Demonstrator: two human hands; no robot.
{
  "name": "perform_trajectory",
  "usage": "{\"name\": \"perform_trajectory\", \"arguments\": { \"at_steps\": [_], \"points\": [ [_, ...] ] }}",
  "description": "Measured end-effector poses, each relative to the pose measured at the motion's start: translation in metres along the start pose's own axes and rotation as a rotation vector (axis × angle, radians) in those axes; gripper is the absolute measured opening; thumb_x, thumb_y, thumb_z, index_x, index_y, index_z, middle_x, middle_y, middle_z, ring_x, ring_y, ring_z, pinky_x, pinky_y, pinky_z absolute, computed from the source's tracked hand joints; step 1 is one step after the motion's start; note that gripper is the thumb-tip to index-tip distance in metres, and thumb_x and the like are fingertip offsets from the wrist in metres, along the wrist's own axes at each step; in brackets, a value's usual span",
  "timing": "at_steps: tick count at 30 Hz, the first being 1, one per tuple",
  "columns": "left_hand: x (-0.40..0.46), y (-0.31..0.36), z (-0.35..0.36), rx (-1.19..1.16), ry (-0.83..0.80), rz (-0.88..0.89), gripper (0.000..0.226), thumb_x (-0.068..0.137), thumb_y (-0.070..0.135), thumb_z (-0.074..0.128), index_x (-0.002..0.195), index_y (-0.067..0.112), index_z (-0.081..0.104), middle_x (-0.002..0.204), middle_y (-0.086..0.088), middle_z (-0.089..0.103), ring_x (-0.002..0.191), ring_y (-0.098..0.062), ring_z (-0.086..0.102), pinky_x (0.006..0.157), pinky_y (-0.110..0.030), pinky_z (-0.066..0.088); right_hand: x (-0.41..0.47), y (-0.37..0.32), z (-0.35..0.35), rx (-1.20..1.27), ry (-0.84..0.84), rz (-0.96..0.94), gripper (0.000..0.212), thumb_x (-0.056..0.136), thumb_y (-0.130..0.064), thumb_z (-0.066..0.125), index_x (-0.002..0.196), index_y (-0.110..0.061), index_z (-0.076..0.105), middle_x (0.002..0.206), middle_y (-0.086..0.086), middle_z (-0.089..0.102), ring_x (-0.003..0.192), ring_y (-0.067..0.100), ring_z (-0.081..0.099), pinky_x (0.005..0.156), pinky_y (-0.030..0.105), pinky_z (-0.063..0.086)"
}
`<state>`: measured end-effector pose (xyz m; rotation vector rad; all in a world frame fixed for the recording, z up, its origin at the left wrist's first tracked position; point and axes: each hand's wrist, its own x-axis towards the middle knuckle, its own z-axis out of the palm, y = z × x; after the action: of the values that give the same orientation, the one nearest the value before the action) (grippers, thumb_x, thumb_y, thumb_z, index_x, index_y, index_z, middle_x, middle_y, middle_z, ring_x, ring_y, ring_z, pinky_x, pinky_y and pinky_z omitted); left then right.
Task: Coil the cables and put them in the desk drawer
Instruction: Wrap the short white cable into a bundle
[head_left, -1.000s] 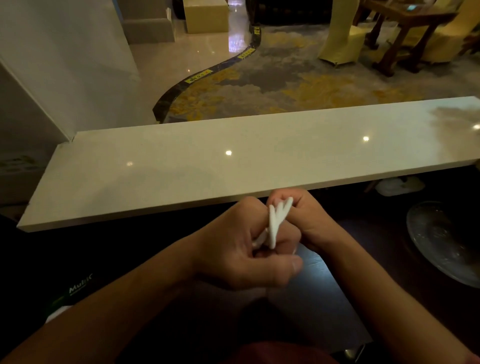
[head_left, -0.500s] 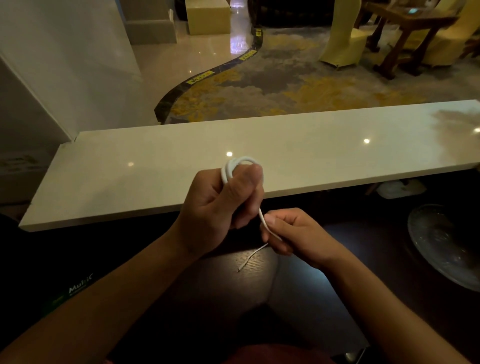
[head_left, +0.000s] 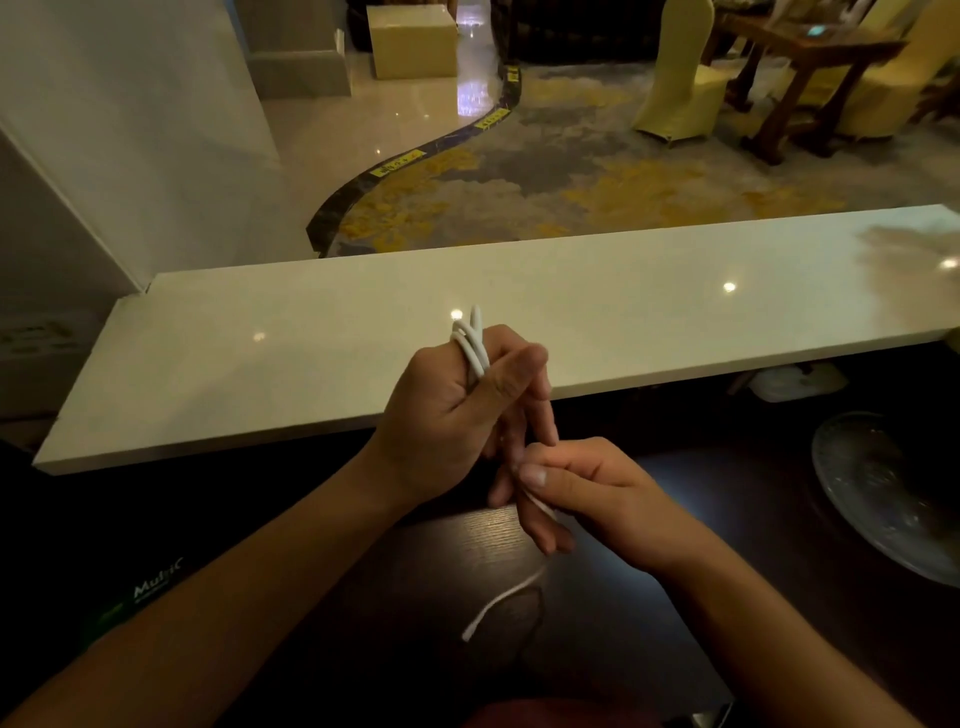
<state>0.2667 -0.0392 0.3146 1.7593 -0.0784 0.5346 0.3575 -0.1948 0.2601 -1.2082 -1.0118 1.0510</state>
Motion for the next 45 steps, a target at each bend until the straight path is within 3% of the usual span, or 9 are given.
{"name": "perform_trajectory", "arguments": {
  "at_steps": [8,12,17,23,27,34,37,40,45],
  "points": [
    [0.002,0.000,-0.003,0.027,0.081,0.025,0.033,0.105,0.016,0.042,0.099,-0.005,0.067,0.095,-0.014,0.077,0.097,-0.021,0.076,0.088,-0.033,0.059,-0.003,-0.004,-0.002,-0.028,0.050,0.018,0.029,0.103,-0.016,0.047,0.112,-0.001,0.070,0.059,0.011,0.056,0.049,0.021,0.046,0.064,0.023,0.043],
    [-0.002,-0.003,-0.001,0.177,0.023,0.112,0.033,0.104,0.018,0.046,0.101,-0.005,0.069,0.097,-0.010,0.076,0.096,-0.014,0.075,0.085,-0.029,0.059,-0.003,-0.006,0.005,-0.012,0.045,0.010,0.029,0.102,-0.017,0.046,0.110,-0.004,0.071,0.058,0.012,0.055,0.047,0.020,0.045,0.057,0.029,0.040],
    [-0.003,-0.018,-0.002,0.416,-0.147,0.248,0.040,0.101,0.035,0.052,0.106,0.000,0.072,0.101,0.002,0.071,0.090,-0.004,0.068,0.081,-0.018,0.053,-0.002,-0.020,0.007,-0.067,0.073,-0.059,0.030,0.102,-0.024,0.051,0.076,-0.017,0.065,0.059,0.003,0.061,0.046,0.026,0.048,0.057,0.031,0.043],
    [0.001,-0.036,-0.015,0.612,-0.099,0.238,0.070,0.102,0.059,0.038,0.093,-0.001,0.073,0.077,-0.012,0.071,0.065,-0.025,0.067,0.061,-0.042,0.054,-0.009,-0.028,-0.004,-0.080,0.099,-0.064,0.021,0.098,-0.019,0.055,0.101,-0.001,0.067,0.056,0.009,0.056,0.045,0.023,0.046,0.050,0.030,0.040],
    [0.002,-0.034,-0.019,0.615,-0.112,0.294,0.062,0.100,0.059,0.042,0.099,0.007,0.076,0.079,0.002,0.071,0.065,-0.020,0.066,0.060,-0.040,0.054,-0.014,-0.035,-0.012,0.015,0.138,-0.068,0.021,0.092,-0.022,0.059,0.082,-0.005,0.065,0.048,0.007,0.046,0.039,0.014,0.038,0.046,0.026,0.030],
    [-0.001,-0.028,-0.014,0.750,-0.124,0.285,0.071,0.095,0.070,0.034,0.070,0.013,0.068,0.056,0.005,0.053,0.048,-0.009,0.043,0.049,-0.024,0.035,-0.021,-0.050,-0.016,0.015,0.122,-0.114,0.020,0.088,-0.024,0.058,0.081,-0.010,0.071,0.046,-0.001,0.044,0.039,0.008,0.034,0.045,0.022,0.026],
    [-0.003,-0.028,-0.012,0.752,-0.216,0.141,0.089,0.096,0.075,0.015,0.070,0.009,0.069,0.060,-0.002,0.059,0.053,-0.019,0.051,0.053,-0.039,0.042,-0.021,-0.058,-0.014,-0.031,0.095,-0.123,0.017,0.089,-0.021,0.059,0.082,-0.010,0.071,0.048,-0.007,0.050,0.040,0.008,0.038,0.045,0.024,0.027],
    [0.000,-0.020,-0.009,0.803,-0.408,0.004,0.096,0.088,0.083,0.006,0.077,0.015,0.072,0.070,0.002,0.063,0.064,-0.016,0.056,0.062,-0.036,0.044,-0.018,-0.066,-0.015,-0.122,0.084,-0.129,0.019,0.093,-0.014,0.061,0.078,-0.004,0.068,0.053,-0.014,0.058,0.041,0.009,0.040,0.046,0.025,0.030],
    [-0.005,-0.003,0.000,0.881,-0.747,-0.094,0.050,0.099,0.061,0.043,0.084,0.019,0.067,0.077,0.007,0.058,0.077,-0.012,0.057,0.078,-0.040,0.049,-0.011,-0.074,-0.018,-0.215,0.073,-0.172,0.021,0.094,-0.014,0.059,0.077,-0.006,0.068,0.050,0.004,0.055,0.040,0.017,0.040,0.046,0.037,0.033]
  ]
}}
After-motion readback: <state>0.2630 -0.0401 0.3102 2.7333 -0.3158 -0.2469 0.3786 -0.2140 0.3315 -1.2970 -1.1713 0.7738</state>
